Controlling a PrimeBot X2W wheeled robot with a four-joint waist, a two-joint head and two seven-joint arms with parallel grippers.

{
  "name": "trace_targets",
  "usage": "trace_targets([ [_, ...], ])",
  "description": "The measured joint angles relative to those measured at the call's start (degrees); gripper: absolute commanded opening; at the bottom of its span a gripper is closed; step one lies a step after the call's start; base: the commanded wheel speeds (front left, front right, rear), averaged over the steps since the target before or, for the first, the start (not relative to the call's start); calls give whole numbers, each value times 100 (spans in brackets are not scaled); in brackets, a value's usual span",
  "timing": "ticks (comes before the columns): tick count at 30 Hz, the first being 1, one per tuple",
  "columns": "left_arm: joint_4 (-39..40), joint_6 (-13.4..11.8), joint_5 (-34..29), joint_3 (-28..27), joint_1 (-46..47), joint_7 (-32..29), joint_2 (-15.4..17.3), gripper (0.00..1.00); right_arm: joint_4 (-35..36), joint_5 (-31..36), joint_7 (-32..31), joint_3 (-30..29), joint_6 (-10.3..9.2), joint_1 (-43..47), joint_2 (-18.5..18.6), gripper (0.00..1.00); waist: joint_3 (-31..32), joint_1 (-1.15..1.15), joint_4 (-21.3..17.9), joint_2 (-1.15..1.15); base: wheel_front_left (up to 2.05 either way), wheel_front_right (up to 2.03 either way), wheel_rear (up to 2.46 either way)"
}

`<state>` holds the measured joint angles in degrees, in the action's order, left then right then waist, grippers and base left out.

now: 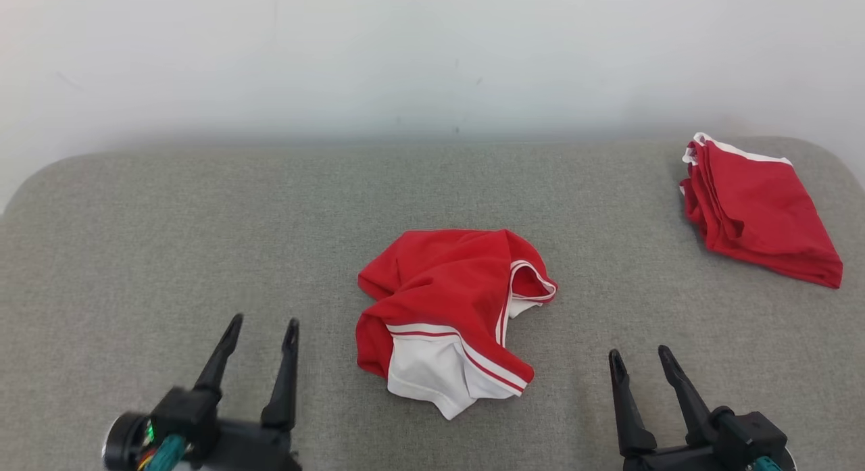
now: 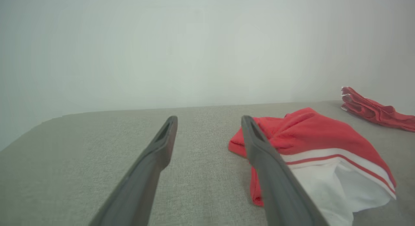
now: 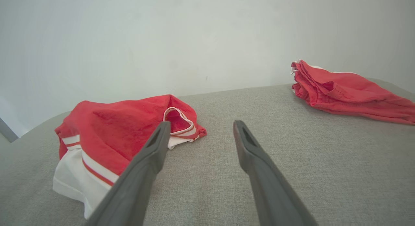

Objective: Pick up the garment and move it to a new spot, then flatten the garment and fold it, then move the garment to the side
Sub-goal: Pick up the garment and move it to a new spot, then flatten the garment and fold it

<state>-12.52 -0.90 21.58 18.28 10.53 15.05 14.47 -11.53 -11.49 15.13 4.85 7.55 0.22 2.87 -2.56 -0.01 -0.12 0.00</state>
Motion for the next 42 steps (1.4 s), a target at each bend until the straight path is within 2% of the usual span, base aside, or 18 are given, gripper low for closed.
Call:
trace_targets([
  [9,469,49,-524,-1016,-946,0,-198,100,-37,-19,0,-87,0,116,-1,100,127,0,103,0,0,0,0],
  [20,894,595,-1210,-2057,-1449,0,-762,100,-190,-127,0,-108,0,247,0,100,145,0,244,0,0,0,0],
  [26,844,742,-1419,-2263,-1535,0,-936,100,-260,-132,0,-92,0,319,1,100,137,1,241,0,0,0,0],
  [42,772,804,-1599,-2331,-1550,0,-1103,100,-555,-213,0,254,0,311,2,100,135,0,330,0,0,0,0],
])
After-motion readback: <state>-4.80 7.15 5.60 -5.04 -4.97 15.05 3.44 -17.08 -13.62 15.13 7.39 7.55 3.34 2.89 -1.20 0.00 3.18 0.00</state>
